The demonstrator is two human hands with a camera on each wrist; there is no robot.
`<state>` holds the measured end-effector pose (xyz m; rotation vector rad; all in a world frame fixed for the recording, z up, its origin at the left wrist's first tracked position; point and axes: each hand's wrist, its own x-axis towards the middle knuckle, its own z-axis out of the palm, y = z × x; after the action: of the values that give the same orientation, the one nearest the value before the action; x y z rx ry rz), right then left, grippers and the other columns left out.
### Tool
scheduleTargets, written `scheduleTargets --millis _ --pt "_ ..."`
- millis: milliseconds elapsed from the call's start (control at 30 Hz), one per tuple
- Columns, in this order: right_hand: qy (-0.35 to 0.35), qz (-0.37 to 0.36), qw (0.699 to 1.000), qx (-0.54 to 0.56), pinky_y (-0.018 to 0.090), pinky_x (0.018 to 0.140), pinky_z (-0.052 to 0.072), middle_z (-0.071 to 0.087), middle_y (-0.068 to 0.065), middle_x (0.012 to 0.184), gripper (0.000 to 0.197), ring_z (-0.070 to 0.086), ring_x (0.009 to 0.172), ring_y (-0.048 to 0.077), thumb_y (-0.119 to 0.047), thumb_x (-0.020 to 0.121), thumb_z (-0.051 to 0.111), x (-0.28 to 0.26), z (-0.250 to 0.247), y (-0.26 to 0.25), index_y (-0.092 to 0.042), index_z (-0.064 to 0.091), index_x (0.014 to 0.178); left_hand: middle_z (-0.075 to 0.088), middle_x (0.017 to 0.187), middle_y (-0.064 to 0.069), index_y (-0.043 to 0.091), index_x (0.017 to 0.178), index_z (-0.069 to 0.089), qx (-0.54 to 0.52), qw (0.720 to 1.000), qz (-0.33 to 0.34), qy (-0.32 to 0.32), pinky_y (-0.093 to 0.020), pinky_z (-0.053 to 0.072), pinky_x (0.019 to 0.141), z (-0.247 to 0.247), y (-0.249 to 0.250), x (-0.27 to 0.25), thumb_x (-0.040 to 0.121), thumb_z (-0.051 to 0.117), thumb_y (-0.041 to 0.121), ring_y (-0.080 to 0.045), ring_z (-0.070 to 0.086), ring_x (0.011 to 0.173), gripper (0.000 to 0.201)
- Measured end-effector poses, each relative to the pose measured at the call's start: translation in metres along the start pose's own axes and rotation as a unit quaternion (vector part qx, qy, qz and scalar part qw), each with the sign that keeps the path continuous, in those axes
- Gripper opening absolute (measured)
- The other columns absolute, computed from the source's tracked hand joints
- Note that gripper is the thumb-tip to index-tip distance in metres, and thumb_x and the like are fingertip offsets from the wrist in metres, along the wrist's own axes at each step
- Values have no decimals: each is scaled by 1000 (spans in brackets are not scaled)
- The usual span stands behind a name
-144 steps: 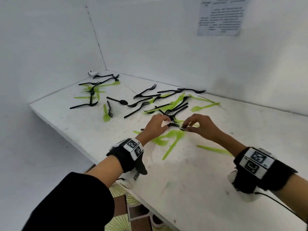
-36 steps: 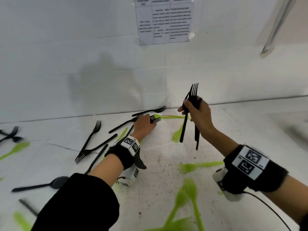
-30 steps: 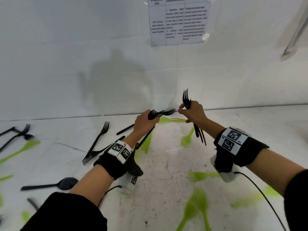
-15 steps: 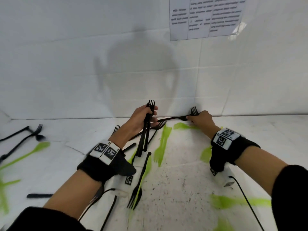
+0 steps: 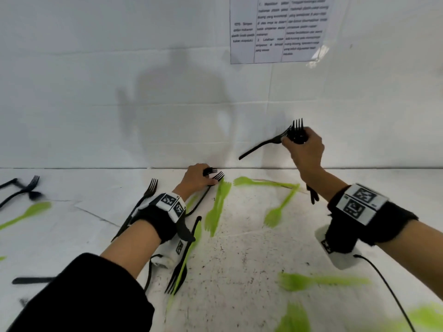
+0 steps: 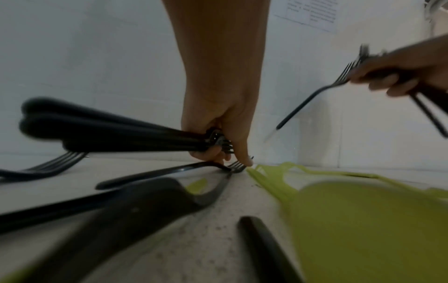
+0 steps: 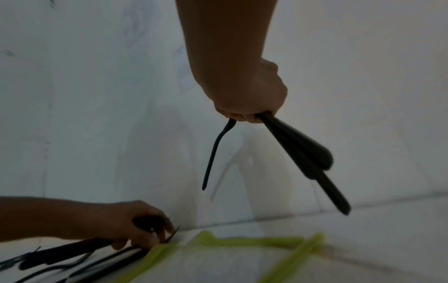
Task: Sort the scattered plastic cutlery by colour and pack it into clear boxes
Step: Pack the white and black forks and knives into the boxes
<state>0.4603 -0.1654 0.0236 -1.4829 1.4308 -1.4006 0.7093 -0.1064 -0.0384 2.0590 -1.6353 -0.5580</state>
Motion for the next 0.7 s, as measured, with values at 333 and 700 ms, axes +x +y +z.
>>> scheduleTargets --millis 333,700 --pt "-1 -110 994 1 36 66 49 55 -18 68 23 49 55 -3 -15 74 75 -38 -79 -49 -18 57 88 62 111 -14 5 105 63 138 990 13 -17 -33 42 78 5 11 10 74 78 29 -32 55 107 42" --pt "-92 -166 981 -31 26 65 38 56 -8 72 20 46 64 6 -13 80 70 -127 -118 -50 -17 53 89 62 82 -4 15 97 48 -67 984 163 38 -5 37 57 -51 80 -70 89 56 4 -9 57 71 15"
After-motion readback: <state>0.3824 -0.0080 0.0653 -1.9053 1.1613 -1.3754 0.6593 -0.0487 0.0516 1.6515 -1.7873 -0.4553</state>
